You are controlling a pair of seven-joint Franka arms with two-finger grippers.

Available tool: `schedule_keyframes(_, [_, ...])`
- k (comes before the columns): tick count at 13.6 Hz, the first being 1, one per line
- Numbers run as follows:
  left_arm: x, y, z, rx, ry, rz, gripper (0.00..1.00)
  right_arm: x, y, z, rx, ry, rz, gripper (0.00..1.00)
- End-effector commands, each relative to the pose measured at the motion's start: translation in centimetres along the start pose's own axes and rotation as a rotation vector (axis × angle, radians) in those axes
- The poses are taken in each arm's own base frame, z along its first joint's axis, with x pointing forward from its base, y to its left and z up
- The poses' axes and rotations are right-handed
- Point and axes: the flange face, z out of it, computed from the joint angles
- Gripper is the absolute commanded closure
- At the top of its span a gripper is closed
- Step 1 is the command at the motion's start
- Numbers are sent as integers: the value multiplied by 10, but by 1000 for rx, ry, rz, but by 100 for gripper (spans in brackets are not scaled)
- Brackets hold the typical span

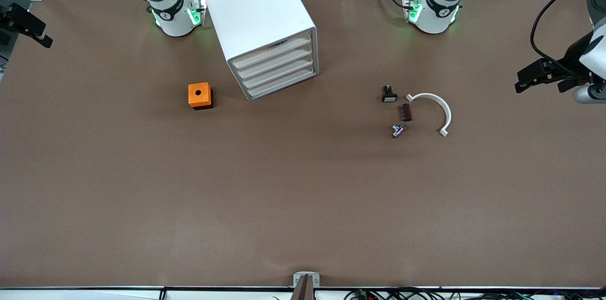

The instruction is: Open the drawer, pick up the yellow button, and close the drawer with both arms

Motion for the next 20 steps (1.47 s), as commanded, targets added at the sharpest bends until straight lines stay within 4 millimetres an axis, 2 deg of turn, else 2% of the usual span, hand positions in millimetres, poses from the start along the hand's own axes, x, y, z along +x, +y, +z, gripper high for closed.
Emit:
schedule_keyframes(1, [-1, -1, -3, 10, -6, -15, 0, -7, 4, 0, -13, -1, -5, 0])
schedule_keyframes(8, [0, -4, 1, 8, -13, -18, 0, -8, 4, 2, -12, -15, -3, 0])
schedule_keyframes(11, [10, -6, 20, 13, -48, -59, 0, -8, 4, 3, -12, -19, -4, 0])
schedule_keyframes(14, [26, 5, 51, 10, -92, -46, 0, -8, 4, 3, -12, -19, -4, 0])
schedule_keyframes(16, [42, 10, 78, 7, -112, -39, 0, -8, 4, 3, -12, -19, -4, 0])
schedule_keyframes(20, [69, 32, 138, -9, -156, -14, 0, -8, 4, 3, -12, -18, -3, 0])
